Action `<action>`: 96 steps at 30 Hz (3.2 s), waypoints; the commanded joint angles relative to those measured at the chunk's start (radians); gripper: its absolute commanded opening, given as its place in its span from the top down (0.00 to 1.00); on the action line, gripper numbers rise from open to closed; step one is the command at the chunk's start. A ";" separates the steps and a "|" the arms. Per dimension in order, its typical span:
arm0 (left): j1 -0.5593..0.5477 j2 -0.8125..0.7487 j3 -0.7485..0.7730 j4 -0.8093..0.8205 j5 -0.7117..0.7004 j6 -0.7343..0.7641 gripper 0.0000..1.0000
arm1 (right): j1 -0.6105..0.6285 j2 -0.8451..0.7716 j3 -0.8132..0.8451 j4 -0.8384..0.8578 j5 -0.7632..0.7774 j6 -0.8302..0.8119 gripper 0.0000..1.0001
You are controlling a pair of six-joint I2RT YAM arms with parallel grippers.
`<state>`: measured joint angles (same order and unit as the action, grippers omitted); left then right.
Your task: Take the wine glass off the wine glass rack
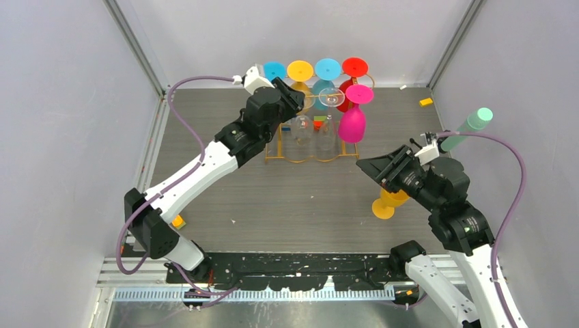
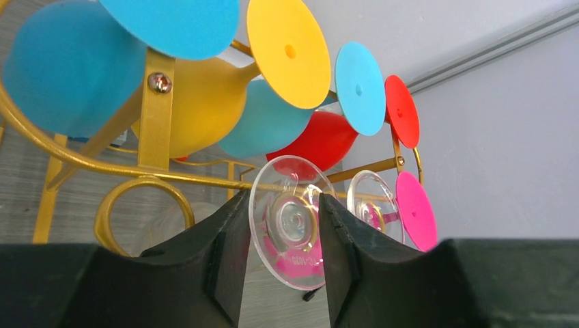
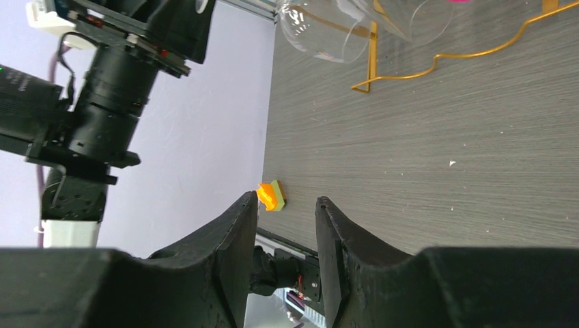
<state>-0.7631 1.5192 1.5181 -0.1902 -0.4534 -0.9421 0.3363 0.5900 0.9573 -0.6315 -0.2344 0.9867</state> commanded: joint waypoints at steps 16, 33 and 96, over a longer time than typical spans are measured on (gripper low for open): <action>0.015 -0.067 -0.088 0.172 -0.013 -0.075 0.86 | -0.003 -0.025 0.062 -0.025 0.018 0.001 0.58; 0.015 -0.127 -0.154 0.315 0.077 -0.144 1.00 | -0.003 -0.019 0.060 -0.014 0.020 0.007 0.58; 0.002 -0.475 -0.603 0.340 0.699 -0.683 1.00 | 0.353 0.313 -0.275 0.951 -0.179 -0.720 0.59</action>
<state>-0.7582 1.0794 0.9131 0.0338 0.2104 -1.5799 0.6785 0.9077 0.6880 0.1673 -0.4435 0.3008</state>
